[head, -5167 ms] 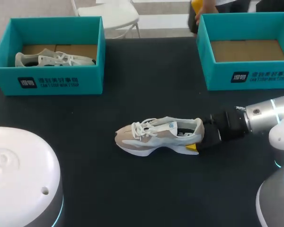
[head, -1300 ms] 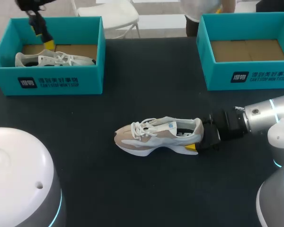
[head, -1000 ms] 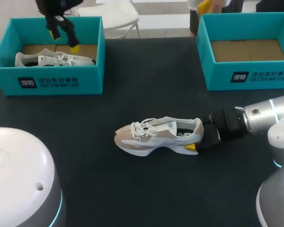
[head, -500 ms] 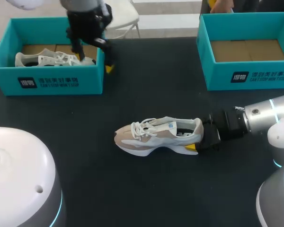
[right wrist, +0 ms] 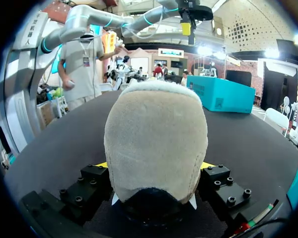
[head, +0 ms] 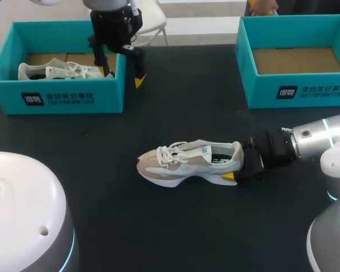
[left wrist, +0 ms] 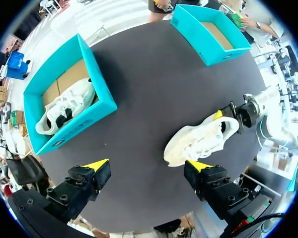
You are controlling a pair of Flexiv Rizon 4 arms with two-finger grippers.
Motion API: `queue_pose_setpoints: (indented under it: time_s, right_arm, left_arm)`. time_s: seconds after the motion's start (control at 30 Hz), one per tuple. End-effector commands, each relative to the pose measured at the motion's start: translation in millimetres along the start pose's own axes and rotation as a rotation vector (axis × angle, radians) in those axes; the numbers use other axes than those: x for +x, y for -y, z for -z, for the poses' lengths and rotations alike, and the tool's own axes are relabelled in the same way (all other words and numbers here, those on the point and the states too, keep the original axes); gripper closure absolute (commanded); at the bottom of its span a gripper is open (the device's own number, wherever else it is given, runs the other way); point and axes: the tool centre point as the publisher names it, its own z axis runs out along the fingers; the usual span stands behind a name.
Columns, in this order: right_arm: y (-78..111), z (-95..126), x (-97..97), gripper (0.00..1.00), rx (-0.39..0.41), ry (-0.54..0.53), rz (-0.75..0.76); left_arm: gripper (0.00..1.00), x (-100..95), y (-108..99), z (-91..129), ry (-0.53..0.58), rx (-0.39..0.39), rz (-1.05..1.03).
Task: Take the shoe out of the shoebox, open the shoe tongue, remove and reinsert the insole, then place the shoe into the shoebox
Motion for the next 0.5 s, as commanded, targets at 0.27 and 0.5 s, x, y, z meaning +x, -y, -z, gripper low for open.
queue_pose_setpoints:
  time_s: [0.27, 0.5]
  right_arm:
    - [1.8, -6.2, 0.5, 1.00, 0.004, 0.002, -0.001]
    - [1.8, -6.2, 0.5, 1.00, 0.004, 0.002, -0.001]
  left_arm:
    - [0.00, 45.2, -5.1, -7.4, 0.026, 0.069, 0.257]
    - [0.00, 77.1, -5.4, -22.9, 0.053, 0.041, 0.372]
